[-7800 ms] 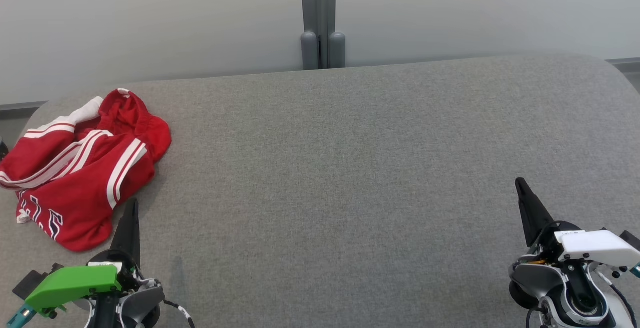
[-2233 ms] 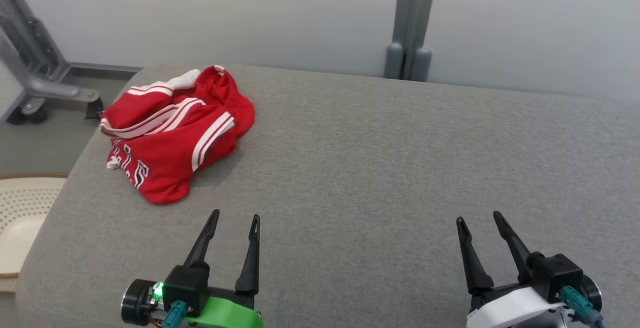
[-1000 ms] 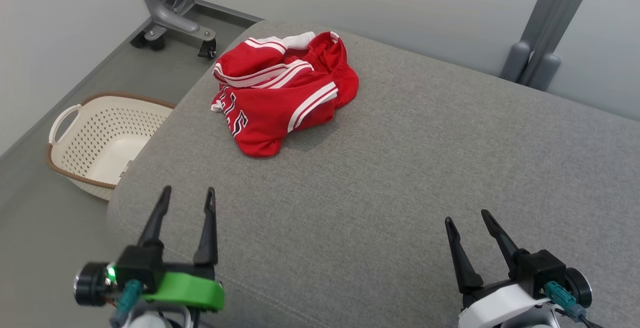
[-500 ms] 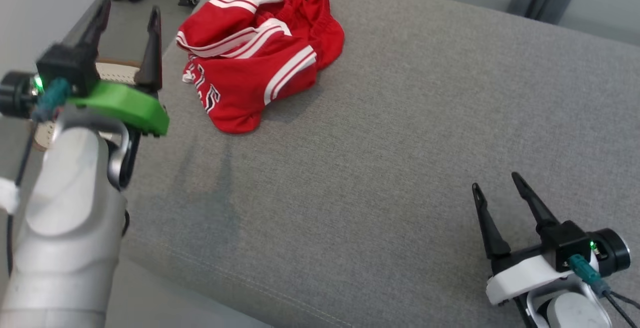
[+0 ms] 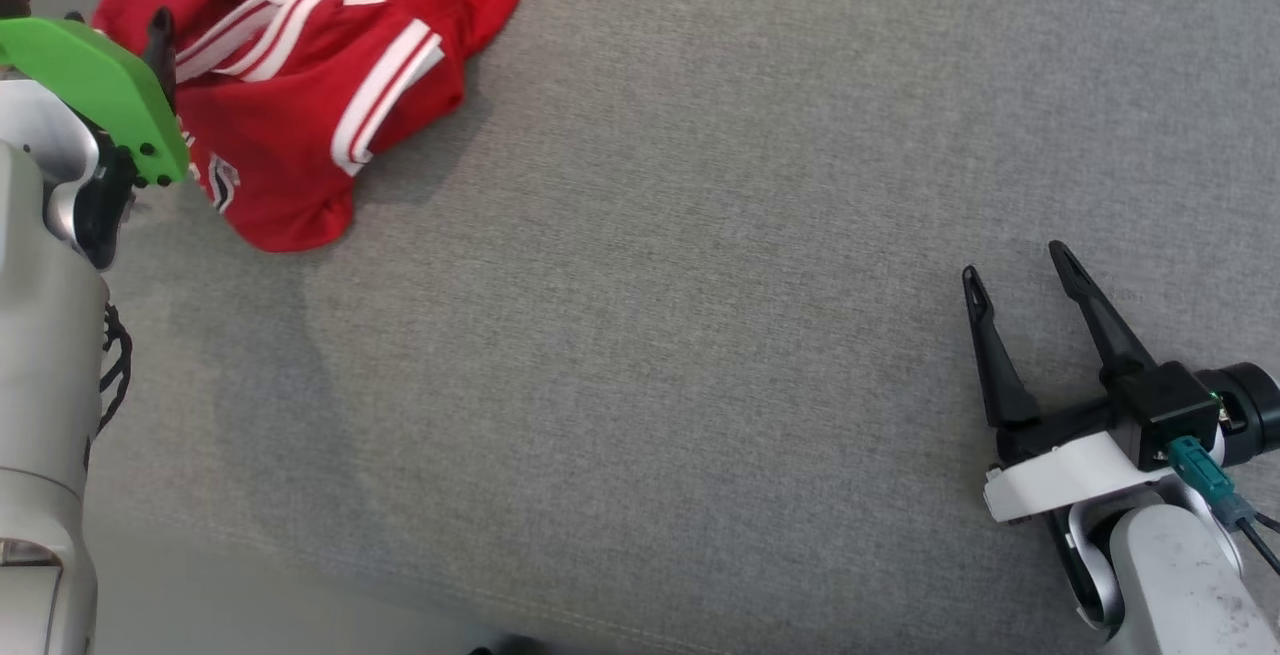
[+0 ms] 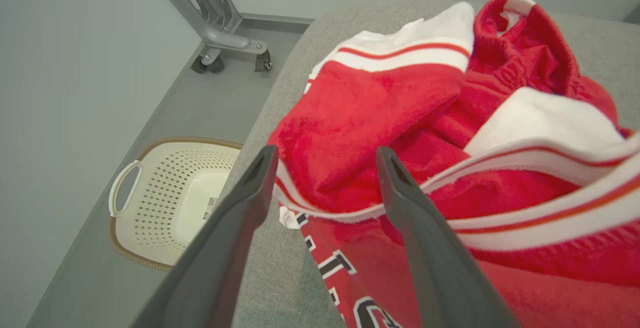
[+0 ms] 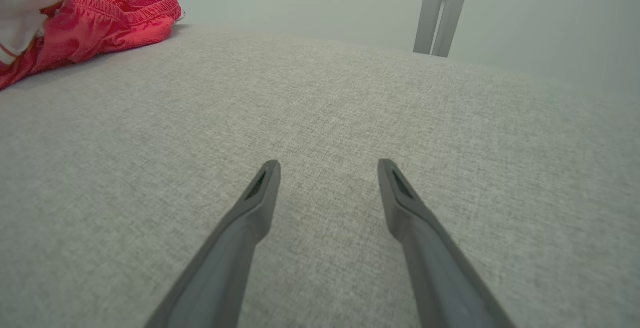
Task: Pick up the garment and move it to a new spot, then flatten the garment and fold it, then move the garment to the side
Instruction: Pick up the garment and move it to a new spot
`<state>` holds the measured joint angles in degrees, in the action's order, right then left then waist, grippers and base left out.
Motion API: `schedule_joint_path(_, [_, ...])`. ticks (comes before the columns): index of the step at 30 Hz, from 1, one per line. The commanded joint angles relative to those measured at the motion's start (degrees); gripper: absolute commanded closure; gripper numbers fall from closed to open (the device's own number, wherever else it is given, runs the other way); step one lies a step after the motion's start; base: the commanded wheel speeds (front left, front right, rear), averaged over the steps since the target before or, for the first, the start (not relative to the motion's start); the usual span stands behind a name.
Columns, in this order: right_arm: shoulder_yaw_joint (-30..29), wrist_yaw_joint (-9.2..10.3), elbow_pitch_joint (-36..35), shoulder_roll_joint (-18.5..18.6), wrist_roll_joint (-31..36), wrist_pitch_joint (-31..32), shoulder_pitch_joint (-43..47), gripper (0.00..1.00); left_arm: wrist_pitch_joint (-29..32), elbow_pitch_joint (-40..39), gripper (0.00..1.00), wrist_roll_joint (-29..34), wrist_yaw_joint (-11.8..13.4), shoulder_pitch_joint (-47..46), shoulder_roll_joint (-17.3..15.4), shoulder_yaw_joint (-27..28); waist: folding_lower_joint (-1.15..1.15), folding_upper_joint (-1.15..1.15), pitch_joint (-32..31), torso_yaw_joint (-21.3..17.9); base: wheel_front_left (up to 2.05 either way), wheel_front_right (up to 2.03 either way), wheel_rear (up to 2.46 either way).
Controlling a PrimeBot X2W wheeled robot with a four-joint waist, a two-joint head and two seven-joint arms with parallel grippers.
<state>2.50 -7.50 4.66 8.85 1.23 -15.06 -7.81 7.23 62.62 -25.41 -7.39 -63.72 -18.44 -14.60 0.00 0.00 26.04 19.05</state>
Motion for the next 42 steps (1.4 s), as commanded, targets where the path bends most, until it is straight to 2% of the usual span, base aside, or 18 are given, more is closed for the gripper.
schedule_joint_path(1, [-0.22, 0.01, -0.31, -0.11, 0.3, -0.17, -1.0, 0.0, 1.05, 1.02, 0.0, -1.36, -0.08, -0.87, -0.21, -0.41, 0.0, 0.0, 6.39, -5.88, 0.0, 0.0, 0.0])
schedule_joint_path(6, [-1.17, 0.05, 0.24, -0.25, -0.15, 0.02, -0.91, 0.0, 7.19, 3.04, 0.0, -7.59, -0.09, 0.17, 0.62, -0.85, 0.0, 0.0, 8.1, -6.5, 0.0, 0.0, 0.0])
schedule_joint_path(8, [-1.47, 0.07, 0.38, -0.58, -0.27, 0.03, -1.05, 0.0, 7.52, 2.15, 0.0, -9.24, -0.1, 0.92, 0.13, -1.77, 0.0, 0.0, 8.39, -6.48, 0.0, 0.0, 0.0])
schedule_joint_path(9, [-1.54, 0.07, 0.47, -0.72, -0.25, 0.05, -1.14, 0.0, 6.61, 1.7, 0.43, -9.54, -0.1, 1.16, -0.34, -2.08, 0.0, 0.0, 8.45, -6.42, 0.0, 0.0, 0.0])
schedule_joint_path(10, [-1.51, 0.08, 0.62, -0.79, -0.26, 0.18, -1.37, 0.0, 5.18, 1.45, 1.0, -10.0, -0.1, 1.32, -0.95, -2.32, 0.0, 0.0, 8.5, -6.33, 0.0, 0.0, 0.0])
schedule_joint_path(17, [-1.83, 0.1, 1.68, -1.53, -1.03, 0.31, -2.95, 0.0, -3.53, -0.47, 1.0, -11.87, -0.09, 1.51, -3.1, -4.45, 0.0, 0.0, 5.87, -5.86, 0.0, 0.0, 0.0])
schedule_joint_path(21, [-0.94, 0.05, 2.32, -3.28, -1.91, 0.14, -2.25, 0.0, -11.12, -4.69, 1.0, -14.11, -0.09, 2.08, -4.78, -6.15, 0.0, 0.0, 1.25, -5.99, 0.0, 0.0, 0.0])
schedule_joint_path(25, [-0.41, 0.03, 2.88, -4.75, -2.98, -0.05, -1.54, 0.0, -15.41, -9.64, 1.0, -15.88, -0.09, 1.96, -6.91, -9.41, 0.0, 0.0, -3.84, -6.42, 0.0, 0.0, 0.0])
schedule_joint_path(33, [1.15, 0.03, 4.32, -5.89, -5.9, -0.06, 1.02, 0.0, -16.33, -21.66, 1.0, -18.02, -0.1, -1.83, -10.4, -18.47, 0.0, 0.0, -13.41, -8.92, 0.0, 0.0, 0.0])
schedule_joint_path(37, [1.87, 0.03, 4.66, -5.94, -8.83, -0.06, 2.48, 0.0, -14.24, -27.46, 1.0, -19.75, -0.1, -4.43, -10.92, -21.82, 0.0, 0.0, -17.42, -11.6, 0.0, 0.0, 0.0])
schedule_joint_path(42, [2.11, 0.03, 4.65, -5.93, -10.5, -0.06, 3.11, 0.0, -11.77, -32.78, 1.0, -21.44, -0.1, -7.98, -10.18, -24.4, 0.0, 0.0, -19.59, -15.99, 0.0, 0.0, 0.0])
